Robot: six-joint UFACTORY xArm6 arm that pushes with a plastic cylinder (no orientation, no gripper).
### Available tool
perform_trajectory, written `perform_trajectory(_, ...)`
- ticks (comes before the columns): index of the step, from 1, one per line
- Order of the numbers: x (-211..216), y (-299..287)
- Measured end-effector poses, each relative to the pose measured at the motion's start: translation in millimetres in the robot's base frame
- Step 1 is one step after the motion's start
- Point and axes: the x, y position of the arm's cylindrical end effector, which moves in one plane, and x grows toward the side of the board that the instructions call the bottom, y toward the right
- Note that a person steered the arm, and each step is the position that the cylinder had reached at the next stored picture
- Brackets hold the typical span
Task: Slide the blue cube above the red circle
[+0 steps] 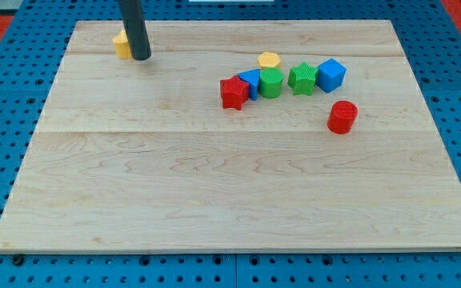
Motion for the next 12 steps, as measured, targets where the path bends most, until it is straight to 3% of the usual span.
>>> perform_trajectory(1,-47.9,-29.5)
perform_trajectory(2,-11.2,-23.2)
perform_trajectory(3,0.8,25.9)
perform_trajectory(5,1.0,78.5)
perform_trajectory(8,-7.2,106.9)
perform_trajectory(10,-4.2,269.0)
perform_trajectory(11,33.5,311.7)
perform_trajectory(12,68.7,307.9)
